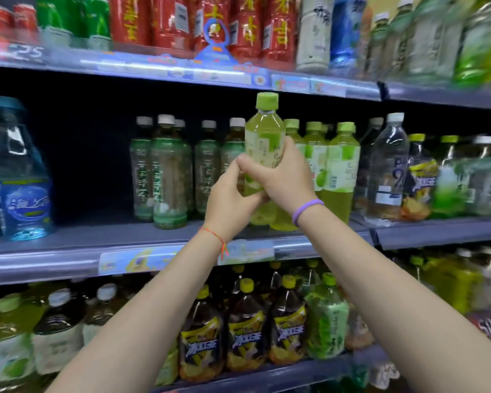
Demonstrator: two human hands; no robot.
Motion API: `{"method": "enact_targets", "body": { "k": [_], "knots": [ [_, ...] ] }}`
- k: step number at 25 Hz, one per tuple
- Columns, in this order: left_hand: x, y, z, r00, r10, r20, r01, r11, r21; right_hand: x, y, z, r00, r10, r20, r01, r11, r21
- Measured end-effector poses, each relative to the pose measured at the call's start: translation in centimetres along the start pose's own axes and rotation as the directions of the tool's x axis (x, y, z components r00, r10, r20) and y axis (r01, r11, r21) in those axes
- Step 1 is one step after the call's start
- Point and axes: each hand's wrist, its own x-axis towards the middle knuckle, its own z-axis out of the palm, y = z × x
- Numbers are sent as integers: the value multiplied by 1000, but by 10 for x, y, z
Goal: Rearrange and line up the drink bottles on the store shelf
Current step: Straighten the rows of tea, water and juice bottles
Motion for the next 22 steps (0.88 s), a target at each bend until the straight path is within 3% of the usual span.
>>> {"method": "enact_targets", "body": {
  "k": [6,9,14,18,22],
  "knots": [
    [-4,-16,20,996,-77,-45,82,987,137,6,30,-10,990,-114,80,130,965,-227],
    [-5,-17,26,996,-59,-68,70,982,176,4,34,-7,984,-171,48,177,952,-249],
    [-3,-13,33,992,-75,-99,108,915,389,-2,39,-4,957,-289,9,281,923,-264],
    [-20,-14,9,991,-83,-106,125,856,501,-9,38,5,901,-433,-16,433,901,-6],
    [-36,-20,-43,944,-71,-322,245,806,538,-24,20,37,892,-435,124,415,896,159]
  ]
}}
